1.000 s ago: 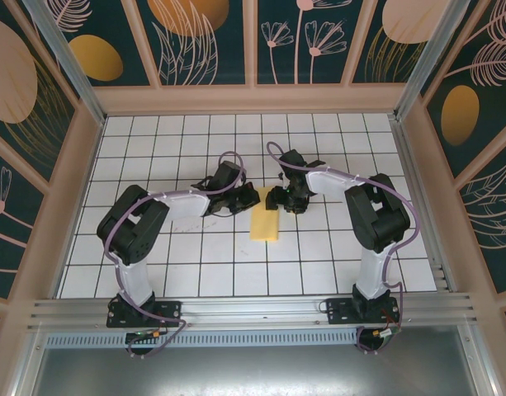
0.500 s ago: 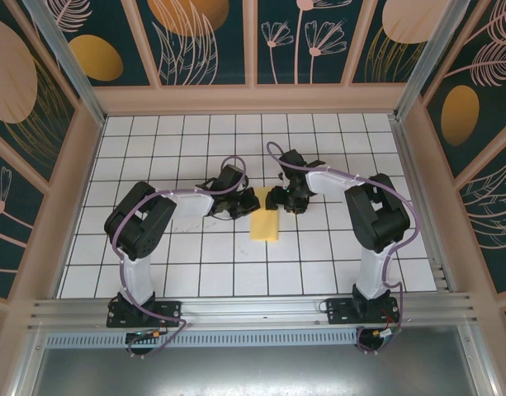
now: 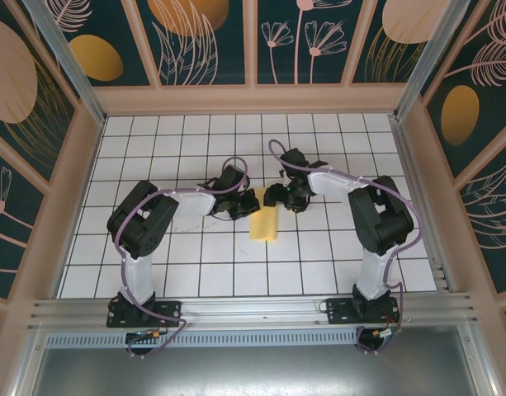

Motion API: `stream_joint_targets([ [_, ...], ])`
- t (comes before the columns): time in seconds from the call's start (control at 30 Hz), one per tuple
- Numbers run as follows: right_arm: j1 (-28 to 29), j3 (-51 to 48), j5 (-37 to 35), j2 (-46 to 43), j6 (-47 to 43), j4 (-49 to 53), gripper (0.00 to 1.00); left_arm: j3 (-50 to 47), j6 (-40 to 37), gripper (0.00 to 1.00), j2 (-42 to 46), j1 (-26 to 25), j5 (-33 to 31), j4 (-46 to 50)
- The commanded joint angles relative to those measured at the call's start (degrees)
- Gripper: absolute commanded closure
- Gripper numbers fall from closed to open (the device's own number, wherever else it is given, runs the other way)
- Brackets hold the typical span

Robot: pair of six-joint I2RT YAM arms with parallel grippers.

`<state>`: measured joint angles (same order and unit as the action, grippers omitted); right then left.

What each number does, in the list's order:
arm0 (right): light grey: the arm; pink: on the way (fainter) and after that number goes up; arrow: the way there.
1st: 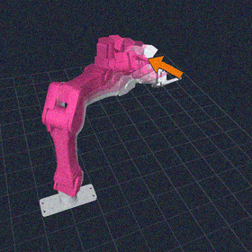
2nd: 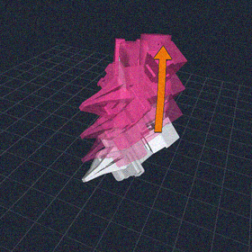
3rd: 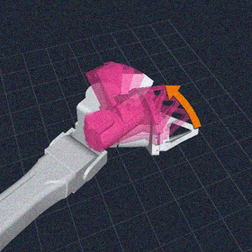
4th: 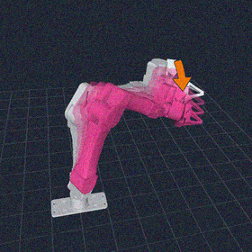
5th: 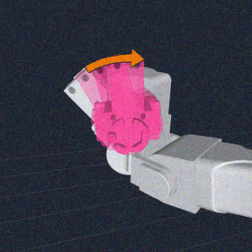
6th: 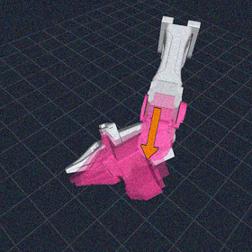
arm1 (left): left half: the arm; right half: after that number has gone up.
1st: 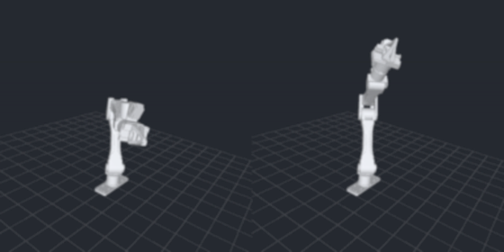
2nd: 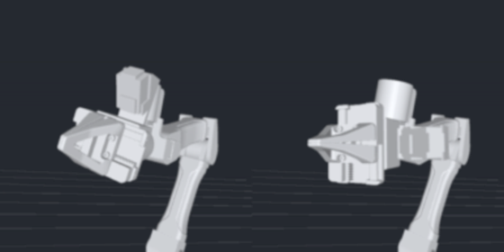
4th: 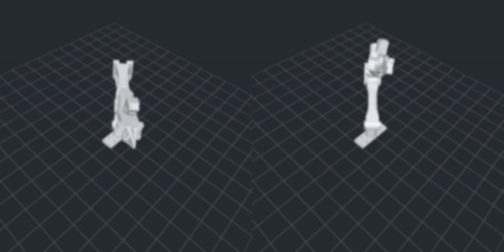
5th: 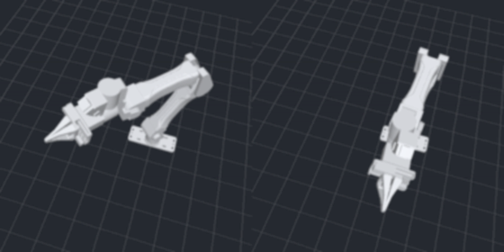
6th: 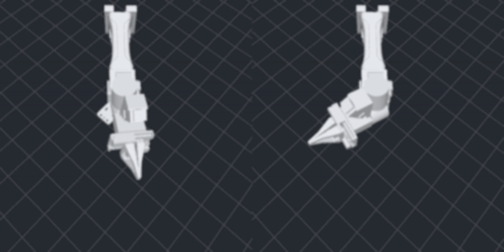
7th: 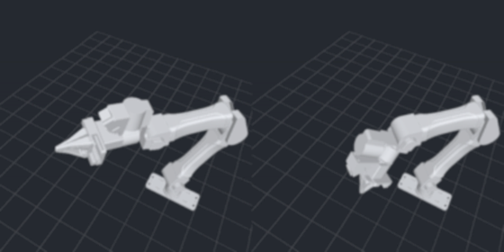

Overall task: Fold a paper plane with a square sheet of paper (pick it up from the middle)
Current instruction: Hold the square sheet of paper at the center of the table, then fold the square sheet of paper in half at the center of the table.

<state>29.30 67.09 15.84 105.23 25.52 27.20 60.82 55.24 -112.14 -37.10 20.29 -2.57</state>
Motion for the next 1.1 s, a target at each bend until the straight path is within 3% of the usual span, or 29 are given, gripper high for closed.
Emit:
stream_joint_targets([
  [0.0,-1.54,-3.34,4.51,-8.15,3.80,-7.68,0.26,-0.09,-1.62,1.00,-1.64,-0.28,-2.02,3.80],
  [0.17,-2.14,-11.21,17.76,-11.86,9.63,-20.82,0.63,-0.08,-1.90,1.00,-1.72,-0.25,-2.11,3.84],
  [0.23,-1.74,-12.39,19.49,-11.07,10.68,-22.56,0.81,-0.17,-1.99,1.00,-1.72,-0.33,-2.23,3.93],
  [0.3,-1.53,-13.48,19.82,-10.56,10.76,-23.21,0.88,-0.14,-2.10,1.00,-1.72,-0.26,-2.20,3.98],
  [0.63,-1.65,-17.97,21.52,-7.37,10.06,-26.41,0.97,-0.17,-2.09,1.00,-1.85,-0.25,-2.04,3.77],
  [1.07,-2.25,-25.17,17.79,-5.52,5.49,-27.24,0.97,-0.43,-1.98,1.00,-1.93,-0.26,-1.93,3.59],
])
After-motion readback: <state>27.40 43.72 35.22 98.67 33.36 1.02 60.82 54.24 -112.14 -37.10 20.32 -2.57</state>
